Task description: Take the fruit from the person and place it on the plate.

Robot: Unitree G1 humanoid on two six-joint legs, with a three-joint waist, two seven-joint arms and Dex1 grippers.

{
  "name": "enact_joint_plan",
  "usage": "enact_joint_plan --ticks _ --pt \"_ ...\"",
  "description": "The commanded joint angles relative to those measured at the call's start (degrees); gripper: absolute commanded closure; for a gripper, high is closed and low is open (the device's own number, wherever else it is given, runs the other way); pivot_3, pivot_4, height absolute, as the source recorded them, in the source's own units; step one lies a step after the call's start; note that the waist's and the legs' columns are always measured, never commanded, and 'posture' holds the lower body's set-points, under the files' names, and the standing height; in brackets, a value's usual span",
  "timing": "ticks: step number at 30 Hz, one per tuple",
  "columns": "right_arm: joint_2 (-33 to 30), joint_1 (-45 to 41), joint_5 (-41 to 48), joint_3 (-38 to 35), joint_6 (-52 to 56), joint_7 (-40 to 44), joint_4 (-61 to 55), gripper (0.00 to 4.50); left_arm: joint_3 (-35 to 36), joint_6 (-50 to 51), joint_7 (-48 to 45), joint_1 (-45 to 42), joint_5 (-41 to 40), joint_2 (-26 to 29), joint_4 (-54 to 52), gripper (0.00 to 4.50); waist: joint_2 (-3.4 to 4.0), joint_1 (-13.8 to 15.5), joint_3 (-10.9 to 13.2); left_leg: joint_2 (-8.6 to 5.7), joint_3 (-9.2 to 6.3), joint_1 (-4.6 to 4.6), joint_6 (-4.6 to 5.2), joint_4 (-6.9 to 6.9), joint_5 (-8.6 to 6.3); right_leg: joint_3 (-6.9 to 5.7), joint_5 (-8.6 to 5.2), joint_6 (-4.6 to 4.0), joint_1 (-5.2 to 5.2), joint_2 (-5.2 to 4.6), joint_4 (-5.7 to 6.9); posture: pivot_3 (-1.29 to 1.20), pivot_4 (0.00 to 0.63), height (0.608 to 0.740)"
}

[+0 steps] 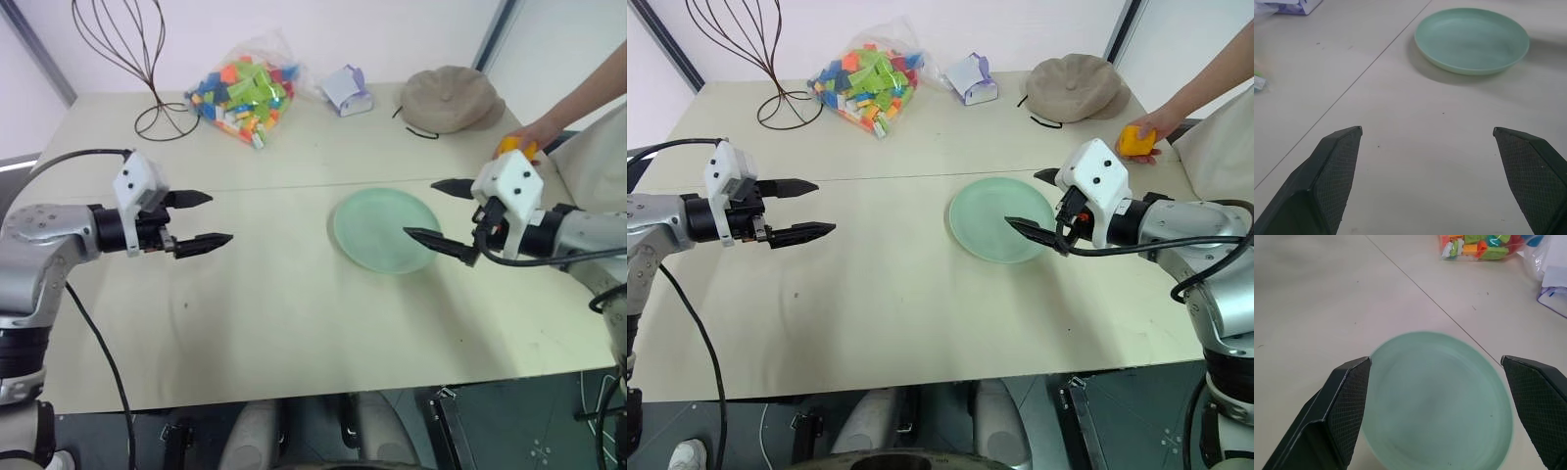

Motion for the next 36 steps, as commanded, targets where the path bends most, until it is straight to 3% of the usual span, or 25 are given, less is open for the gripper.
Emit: enact_joint_plan --ticks 1,29,32,36 --pt "0.2 -1.0 0.8 -1.3 -0.5 -0.5 -1.9 0.13 0.6 -1.2 -0.4 -1.2 0.1 0.1 -0.3 0.00 0.00 0.0 0.0 0.00 0.00 0.00 0.00 0.00 0.00 0.00 0.00 0.00 0.00 0.00 0.00 0.00 0.150 0.740" --pt "0.9 -2.1 0.9 -0.9 -1.0 -1.5 -1.4 0.13 0.5 -2.3 0.6 -1.7 1.2 -1.4 0.1 0.00 0.00 0.0 0.0 0.00 0.00 0.00 0.00 0.01 0.00 0.00 0.00 0.00 0.00 0.01 0.02 0.00 0.150 0.740" --pt "2.2 -3.3 1.3 -0.4 -0.4 -2.8 -1.6 0.13 1.0 -3.7 3.8 -2.3 2.1 -3.7 -0.1 0.00 0.00 0.0 0.0 0.00 0.00 0.00 0.00 0.02 0.00 0.00 0.00 0.00 0.00 0.00 0.04 0.00 0.150 0.740" --pt "2.9 -3.3 1.2 0.1 -0.3 -3.2 -2.0 0.13 2.7 -7.2 15.2 -3.4 4.9 -10.9 -1.9 0.00 -0.02 0.2 0.0 -0.01 -0.02 0.00 0.00 0.08 0.00 0.00 0.01 0.01 0.01 -0.03 0.11 0.00 0.150 0.740"
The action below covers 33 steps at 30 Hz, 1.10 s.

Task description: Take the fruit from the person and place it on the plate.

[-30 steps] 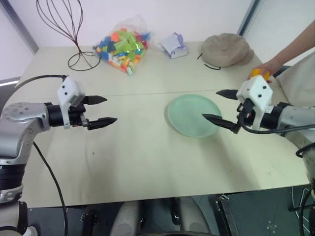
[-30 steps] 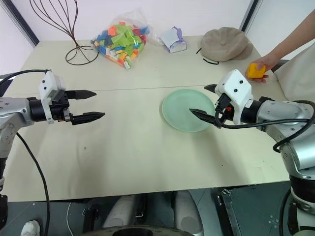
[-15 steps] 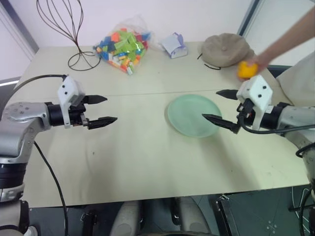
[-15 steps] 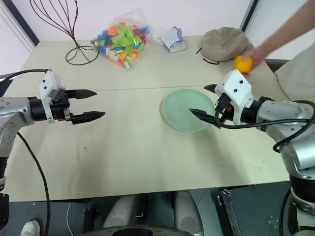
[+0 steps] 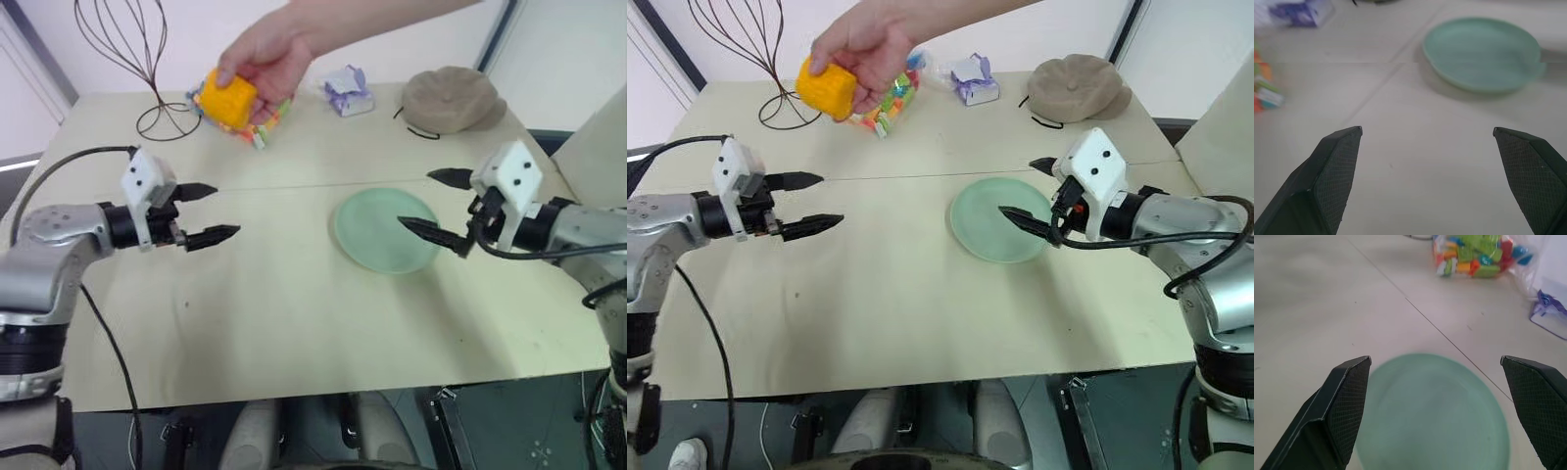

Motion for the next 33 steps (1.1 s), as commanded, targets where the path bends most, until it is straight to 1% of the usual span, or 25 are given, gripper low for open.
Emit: enact_joint_plan --ticks 1,6,10,18,33 --pt "0.3 -1.0 0.4 -0.6 -0.5 -0.6 -1.7 0.13 3.0 -4.5 10.3 -1.1 3.4 -4.6 -3.7 0.00 0.00 0.0 0.0 -0.02 0.01 0.00 0.00 0.00 0.00 0.00 0.00 0.01 0.00 -0.02 0.00 0.00 0.150 0.740" --pt "0.8 -1.1 0.2 -0.2 -0.8 -0.7 -1.4 0.13 3.6 -7.7 16.0 1.4 5.7 -8.0 -7.2 0.00 -0.01 -0.2 0.0 -0.02 0.00 0.02 0.00 0.00 0.00 0.02 0.01 0.00 -0.01 -0.02 0.03 0.00 0.150 0.740" --pt "1.2 -1.7 0.0 0.5 -1.2 -0.6 -0.9 0.13 4.2 -12.3 19.0 2.5 8.3 -9.2 -7.1 0.00 -0.01 -0.1 0.0 -0.01 0.00 0.06 0.00 -0.01 0.00 0.04 0.01 0.00 -0.01 -0.01 0.08 0.00 0.150 0.740" --pt "1.5 -2.6 -0.2 1.3 -1.4 -0.4 -0.4 0.13 5.4 -18.9 24.3 1.1 12.1 -10.4 -5.1 0.00 -0.01 0.0 0.0 -0.03 0.01 0.06 -0.01 0.02 0.00 0.03 0.01 0.00 0.01 -0.01 0.08 0.00 0.150 0.740" --pt "1.3 -2.0 0.1 0.6 -0.9 -1.0 -1.5 0.13 2.9 -24.9 23.9 -4.7 14.2 -11.5 1.6 0.00 -0.01 -0.1 0.0 -0.03 0.01 0.06 -0.01 0.02 0.00 0.01 0.01 0.00 0.02 0.04 0.09 0.00 0.150 0.740"
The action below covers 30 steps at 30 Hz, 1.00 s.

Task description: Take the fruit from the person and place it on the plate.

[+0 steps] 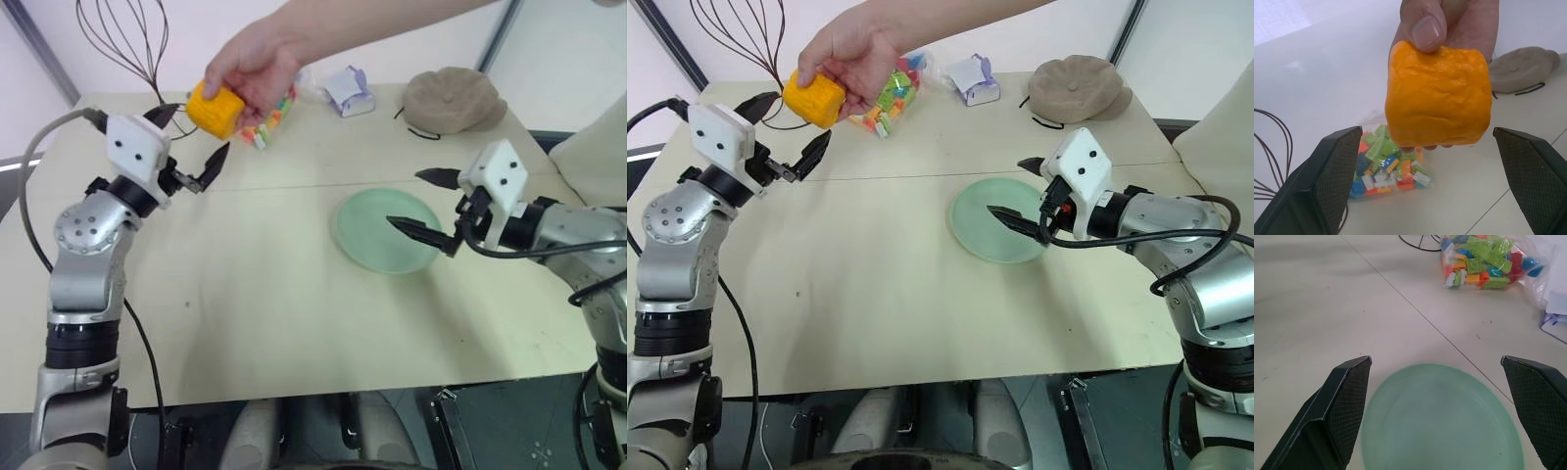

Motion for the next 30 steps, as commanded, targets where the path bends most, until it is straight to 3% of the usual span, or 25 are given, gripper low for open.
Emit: enact_joint_plan --ticks 1,15,17,21,30 --pt "-0.4 -0.4 0.1 -1.5 -0.6 -0.4 -1.9 0.13 0.2 -2.3 -0.3 -2.4 0.2 0.0 0.5 0.00 0.00 0.0 0.0 0.00 0.00 0.00 0.00 0.00 0.00 0.00 0.00 0.00 0.00 0.00 0.00 0.00 0.150 0.740" --pt "-0.8 -0.3 0.3 -2.0 -0.1 -0.7 -2.4 0.13 -0.9 -5.5 -0.7 -4.7 1.1 -1.4 4.5 0.00 0.00 0.0 0.0 0.00 0.00 0.00 0.00 0.00 0.00 0.00 0.00 0.00 0.00 0.00 0.00 0.00 0.150 0.740" --pt "-0.9 -0.3 0.3 -2.0 0.0 -0.7 -2.5 0.00 -1.0 -5.7 -0.6 -4.8 1.1 -1.6 4.5 0.53 0.00 0.0 0.0 0.00 0.00 0.00 0.00 0.00 0.00 0.00 0.00 0.00 0.00 0.00 0.00 0.00 0.150 0.740" --pt "-0.9 -0.4 0.3 -2.0 0.1 -0.7 -2.5 0.00 -1.3 -5.7 -0.9 -4.9 0.9 -2.0 4.4 2.33 0.00 0.0 0.0 0.00 0.00 0.00 0.00 0.00 0.00 0.00 0.00 0.00 0.00 0.00 0.00 0.00 0.150 0.740" --pt "-1.0 -0.1 0.4 -2.2 0.2 -0.8 -2.7 0.00 -1.5 -4.7 -1.7 -4.8 0.4 -2.1 3.6 2.42 0.00 0.0 0.0 0.00 0.00 0.00 0.00 0.00 0.00 0.00 0.00 0.00 0.00 0.01 0.00 0.00 0.150 0.740"
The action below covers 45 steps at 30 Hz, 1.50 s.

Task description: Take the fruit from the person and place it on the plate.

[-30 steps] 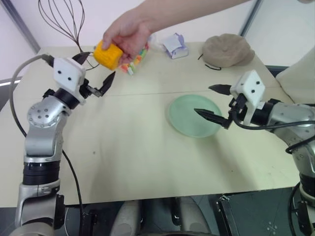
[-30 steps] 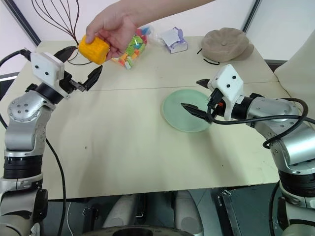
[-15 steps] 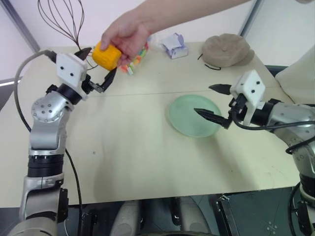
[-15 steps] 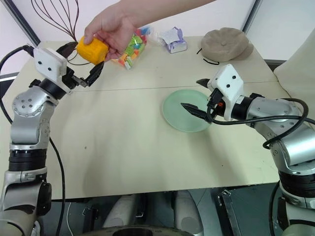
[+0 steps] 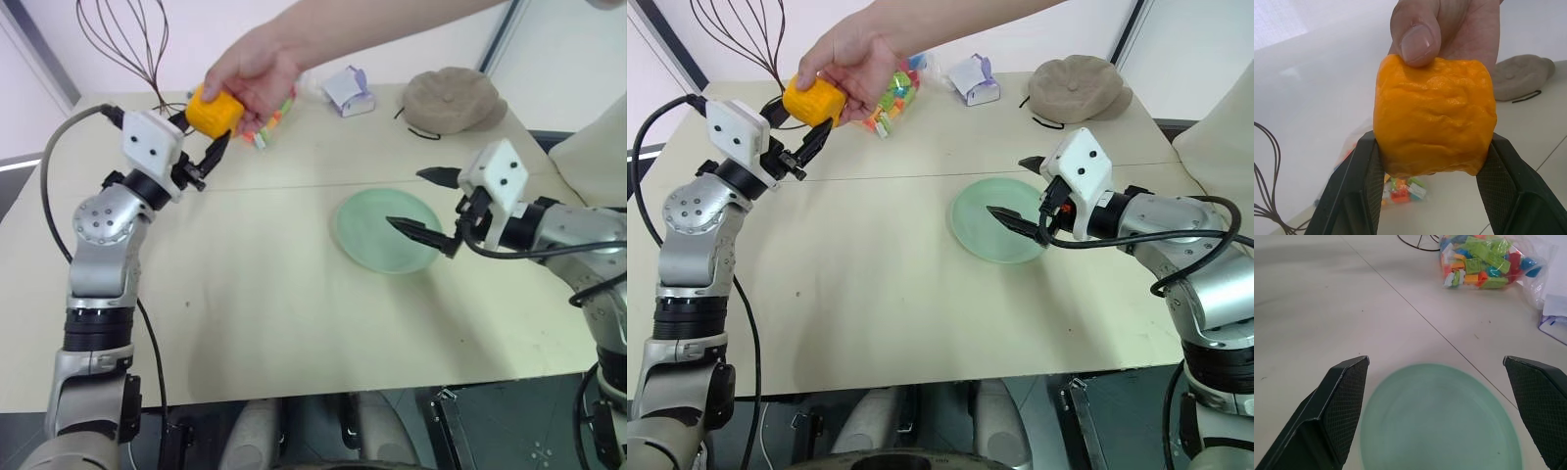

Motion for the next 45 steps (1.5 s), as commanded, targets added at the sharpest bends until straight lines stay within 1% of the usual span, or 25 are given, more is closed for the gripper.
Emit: enact_joint_plan --ticks 1,6,9,12,16,19,21,26,29,32,34,39,45 --pt "-0.9 -0.2 0.3 -2.1 -0.2 -0.3 -2.2 0.00 0.2 0.6 -1.0 -1.6 -1.5 0.2 -2.3 2.42 0.00 0.0 0.0 0.00 0.00 0.00 0.00 0.00 0.00 0.00 0.00 0.00 0.00 0.00 0.00 0.00 0.150 0.740" --pt "-0.6 0.0 0.1 -1.8 -0.2 -0.7 -2.4 0.00 0.2 11.3 -7.1 -1.1 -9.8 0.7 -3.0 2.42 0.00 -0.1 0.0 0.00 0.00 0.00 0.00 0.00 0.00 0.00 0.00 0.00 0.00 0.04 0.01 0.00 0.150 0.740" --pt "-0.4 -0.1 0.2 -1.7 -0.1 -0.9 -2.5 0.00 0.6 13.3 -8.7 -3.3 -11.1 0.8 0.0 2.42 0.00 -0.1 0.0 0.00 -0.01 0.00 0.00 0.00 0.00 -0.01 0.00 0.00 0.00 0.06 0.01 0.00 0.150 0.740" --pt "-0.3 0.0 0.2 -1.6 -0.1 -1.1 -2.7 0.00 0.4 14.7 -10.2 -9.6 -12.1 0.0 6.2 2.42 -0.03 0.1 0.0 0.00 -0.05 -0.02 0.00 0.03 0.00 -0.06 0.00 0.00 0.00 0.10 0.02 0.00 0.150 0.740" --pt "-0.3 -0.1 0.1 -1.5 -0.1 -1.4 -2.4 0.00 -2.4 15.5 -15.5 -18.6 -12.2 -2.0 14.8 2.42 -0.03 0.2 0.0 -0.06 -0.06 -0.05 0.00 0.10 0.00 -0.10 0.00 0.01 0.04 0.09 0.00 0.00 0.150 0.740" --pt "-0.4 0.4 0.1 -1.7 -0.1 -1.6 -2.9 0.00 -6.3 14.0 -22.5 -23.3 -10.8 -4.7 20.8 2.42 -0.03 0.2 0.0 -0.07 -0.04 -0.05 0.01 0.10 0.00 -0.09 -0.01 0.02 0.06 0.08 -0.01 0.00 0.150 0.740" --pt "-0.4 0.4 0.1 -1.8 -0.1 -1.8 -2.9 0.00 -7.4 12.8 -24.7 -25.8 -9.9 -6.2 25.0 2.42 -0.03 0.1 0.0 -0.07 -0.05 -0.05 0.01 0.10 0.00 -0.10 -0.01 0.02 0.06 0.09 -0.01 0.00 0.150 0.740" --pt "-0.7 1.2 -0.5 -3.9 0.1 -3.6 -3.2 0.00 -13.2 6.8 -32.0 -30.9 -4.8 -10.9 36.5 2.42 -0.04 -0.2 0.0 -0.04 -0.03 -0.05 0.01 0.10 0.00 -0.07 -0.01 0.02 0.02 0.16 0.01 0.00 0.150 0.740" --pt "-2.3 2.9 -0.5 -6.4 0.9 -3.7 -3.7 0.00 -15.7 2.5 -33.9 -33.0 -1.3 -13.8 42.5 2.42 -0.04 0.0 0.0 -0.03 -0.03 -0.06 0.01 0.09 0.00 -0.06 -0.01 0.02 0.02 0.15 0.01 0.00 0.150 0.740" --pt "-7.0 8.4 -3.0 -8.4 1.0 -1.8 -5.2 0.00 -17.2 -1.1 -34.8 -35.2 1.5 -16.3 48.4 2.42 -0.05 0.5 0.0 -0.06 -0.04 -0.08 0.03 0.10 -0.01 -0.06 -0.01 0.02 0.02 0.13 -0.01 0.00 0.150 0.740" --pt "-8.5 11.5 -2.7 -10.1 1.4 -1.3 -6.4 0.00 -17.5 -2.9 -35.3 -36.6 2.9 -17.7 51.6 2.42 -0.08 0.9 0.0 -0.06 -0.03 -0.10 0.05 0.10 -0.02 -0.07 -0.01 0.03 0.02 0.14 -0.03 0.00 0.150 0.740" --pt "-9.6 16.1 -3.1 -11.8 2.0 -1.2 -9.0 0.00 -17.8 -6.0 -36.5 -38.8 5.4 -19.8 56.8 2.42 -0.08 0.9 0.0 -0.03 -0.01 -0.08 0.05 0.11 -0.02 -0.04 -0.01 0.03 0.01 0.16 -0.01 0.00 0.150 0.740" --pt "-7.1 18.9 -2.0 -13.7 4.2 -3.5 -12.4 0.00 -19.2 -6.3 -38.9 -40.3 9.1 -22.7 62.6 2.42 -0.09 1.2 0.1 -0.02 -0.02 -0.09 0.05 0.14 -0.02 -0.04 -0.02 0.04 0.02 0.17 -0.01 0.00 0.150 0.740"
